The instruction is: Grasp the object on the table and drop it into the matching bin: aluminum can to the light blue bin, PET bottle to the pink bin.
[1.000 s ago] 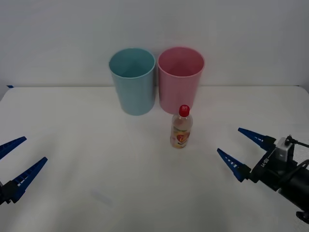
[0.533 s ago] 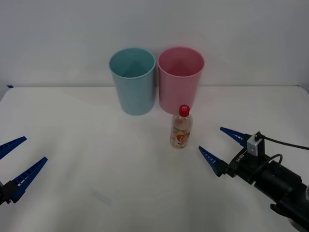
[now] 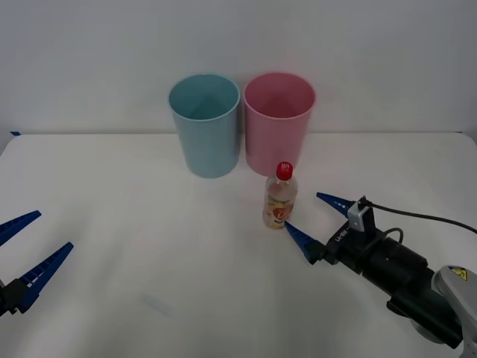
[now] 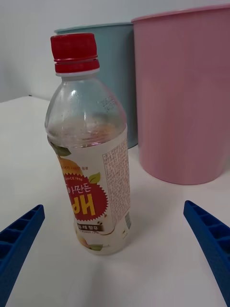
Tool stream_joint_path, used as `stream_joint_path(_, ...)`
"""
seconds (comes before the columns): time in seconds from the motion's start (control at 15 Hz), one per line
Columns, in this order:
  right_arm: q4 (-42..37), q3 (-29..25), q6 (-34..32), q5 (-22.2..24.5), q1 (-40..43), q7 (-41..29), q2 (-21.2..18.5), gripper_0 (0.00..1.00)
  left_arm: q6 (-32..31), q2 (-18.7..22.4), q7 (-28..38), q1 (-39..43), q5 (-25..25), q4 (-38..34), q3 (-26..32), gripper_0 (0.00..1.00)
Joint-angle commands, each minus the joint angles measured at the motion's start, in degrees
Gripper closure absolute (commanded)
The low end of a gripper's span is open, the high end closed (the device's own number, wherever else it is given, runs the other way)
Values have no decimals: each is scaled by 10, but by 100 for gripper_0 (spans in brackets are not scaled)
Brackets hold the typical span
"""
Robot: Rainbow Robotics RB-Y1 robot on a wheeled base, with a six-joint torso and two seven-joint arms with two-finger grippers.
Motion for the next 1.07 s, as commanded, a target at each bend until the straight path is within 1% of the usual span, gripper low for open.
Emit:
stream_joint_path(0.07, 26, 10, 7, 7, -23, 4, 16, 0, 0, 0, 0, 0, 0, 0, 0, 0)
stream_joint_path(0.33, 70, 24, 14, 8, -64, 18, 30, 0, 0, 0, 0, 0, 0, 0, 0, 0)
stream_joint_path(0.67, 98, 47, 36, 8, -99, 21, 33, 0, 0, 0, 0, 0, 0, 0, 0, 0)
stream_joint_path(0.87, 126, 50, 37, 8, -121, 23, 44, 0, 0, 0, 0, 0, 0, 0, 0, 0)
stream_joint_path(1.07, 131, 53, 45, 9, -128, 25, 48, 0, 0, 0, 0, 0, 0, 0, 0, 0)
